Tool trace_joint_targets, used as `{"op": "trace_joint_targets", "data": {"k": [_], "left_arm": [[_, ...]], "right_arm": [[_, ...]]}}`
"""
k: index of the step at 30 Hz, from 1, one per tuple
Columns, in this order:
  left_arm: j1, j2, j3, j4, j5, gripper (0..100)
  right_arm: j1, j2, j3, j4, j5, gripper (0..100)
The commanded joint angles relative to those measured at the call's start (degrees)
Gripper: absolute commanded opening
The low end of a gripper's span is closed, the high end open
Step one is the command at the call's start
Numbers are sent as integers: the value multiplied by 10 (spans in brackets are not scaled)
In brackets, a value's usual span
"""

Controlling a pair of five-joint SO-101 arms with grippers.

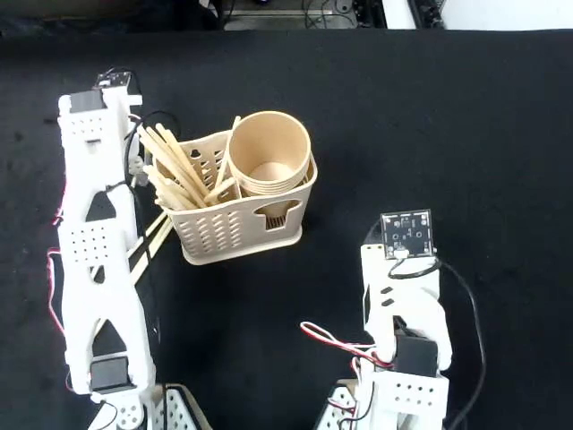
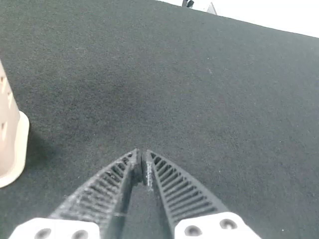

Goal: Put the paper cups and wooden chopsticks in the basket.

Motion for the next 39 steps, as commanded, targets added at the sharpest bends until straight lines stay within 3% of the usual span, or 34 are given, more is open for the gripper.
{"op": "trace_joint_targets", "data": {"k": [1, 6, 12, 18, 23, 27, 33, 39], "left_arm": [[-4, 14, -64, 11, -5, 37], [-9, 17, -85, 11, -1, 29], [-51, -28, -97, 14, 71, 28], [-81, -225, 115, 14, 153, 28], [-65, -434, 307, -9, 158, 29], [-62, -594, 499, -113, 159, 29], [-62, -882, 818, -348, 159, 29], [-61, -1187, 1058, -556, 159, 29]], "right_arm": [[-6, -37, -3, 1, 5, 21], [-6, -37, -3, 1, 5, 21], [-6, -37, -3, 1, 5, 21], [-6, -36, -3, 1, 5, 21], [-6, -36, -3, 1, 5, 21], [-7, -36, -3, 1, 5, 21], [-7, -37, -3, 0, 5, 21], [-7, -37, -3, -1, 6, 21]]}}
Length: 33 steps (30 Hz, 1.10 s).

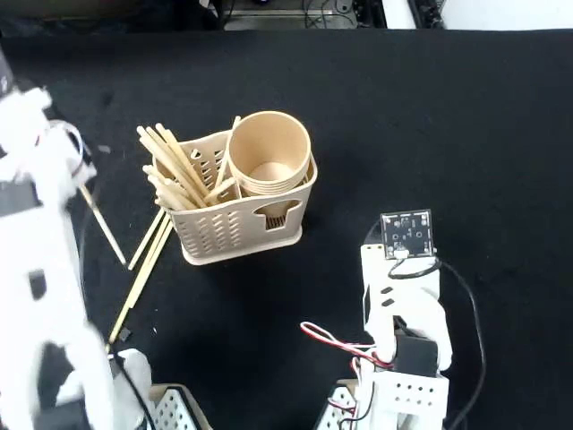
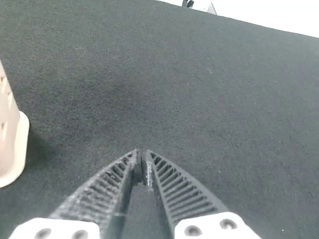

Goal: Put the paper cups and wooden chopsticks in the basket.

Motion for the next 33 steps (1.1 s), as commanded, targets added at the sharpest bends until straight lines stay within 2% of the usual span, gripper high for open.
{"op": "trace_joint_targets", "data": {"k": [1, 7, 9, 11, 16, 21, 28, 33], "left_arm": [[7, -272, 178, -170, 4, 29], [14, -556, 345, -383, 4, 29], [45, -621, 368, -443, 4, 29], [91, -662, 364, -464, 3, 29], [199, -673, 311, -445, 0, 29], [284, -610, 294, -419, 0, 29], [293, -521, 329, -414, 1, 32], [294, -515, 325, -317, 4, 90]], "right_arm": [[-7, -37, -3, -1, 6, 21], [-8, -37, -3, 1, 6, 21], [-20, -36, -3, 3, 6, 21], [-23, -36, -3, 3, 6, 21], [-22, -36, -3, 3, 6, 21], [-22, -36, -3, 3, 6, 21], [-22, -36, -3, 3, 6, 21], [-21, -36, -3, 3, 6, 21]]}}
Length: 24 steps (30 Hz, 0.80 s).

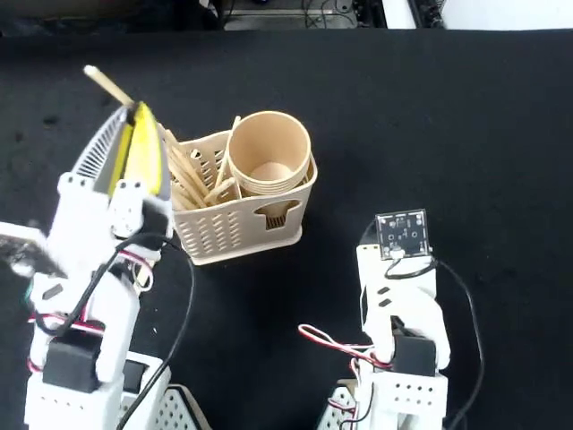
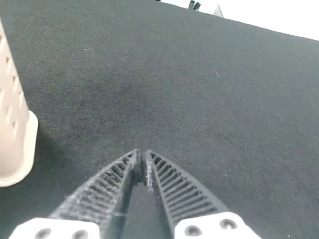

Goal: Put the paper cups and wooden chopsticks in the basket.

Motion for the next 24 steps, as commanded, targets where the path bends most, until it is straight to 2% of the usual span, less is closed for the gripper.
{"op": "trace_joint_targets", "data": {"k": [1, 7, 9, 12, 14, 16, 19, 21, 24], "left_arm": [[8, 1, -7, 59, 4, 101], [8, 4, -10, 73, 21, 177], [3, 4, -34, 109, 40, 191], [-3, 5, -119, 208, 41, 198], [-48, 7, -193, 280, 40, 195], [-151, 32, -249, 340, 43, 190], [-295, 127, -289, 357, 90, 185], [-332, 213, -305, 353, 97, 185], [-333, 360, -343, 357, 93, 185]], "right_arm": [[-5, -36, -3, 3, 6, 21], [-5, -36, -3, 3, 6, 21], [-5, -36, -3, 3, 6, 21], [-5, -36, -3, 3, 6, 21], [-5, -36, -3, 3, 6, 21], [-5, -36, -3, 3, 6, 21], [-5, -36, -3, 3, 6, 21], [-5, -36, -3, 3, 6, 21], [-5, -36, -3, 3, 6, 21]]}}
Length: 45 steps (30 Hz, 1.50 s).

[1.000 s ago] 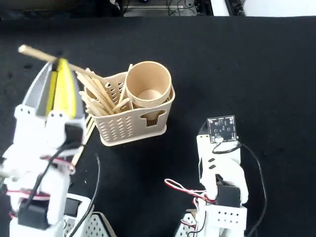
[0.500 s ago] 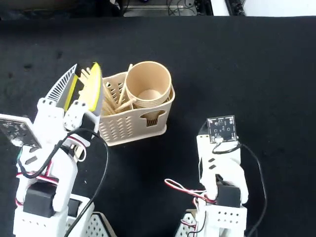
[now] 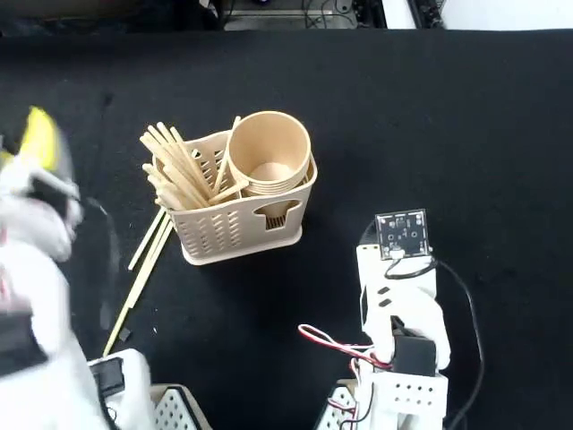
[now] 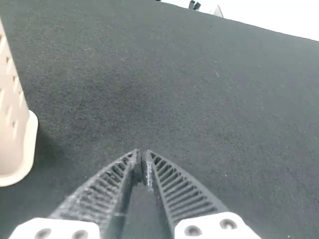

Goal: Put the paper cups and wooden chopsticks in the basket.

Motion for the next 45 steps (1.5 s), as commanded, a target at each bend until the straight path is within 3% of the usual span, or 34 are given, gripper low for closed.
{"op": "trace_joint_targets", "data": {"k": [1, 7, 13, 25, 32, 39, 45], "left_arm": [[-29, 225, -83, 10, 0, 184], [-15, 467, -192, 129, -125, 182], [48, 630, -175, 134, -223, 180], [176, 684, -122, -7, -225, 185], [182, 773, -109, -93, -225, 185], [167, 814, -167, -48, -224, 170], [172, 814, -158, -49, -226, 27]], "right_arm": [[-4, -36, -3, 3, 4, 21], [-4, -36, -3, 3, 4, 21], [-4, -36, -3, 3, 4, 21], [-4, -36, -3, 3, 4, 21], [-4, -36, -3, 3, 4, 21], [-4, -36, -3, 3, 4, 21], [-4, -36, -3, 3, 4, 21]]}}
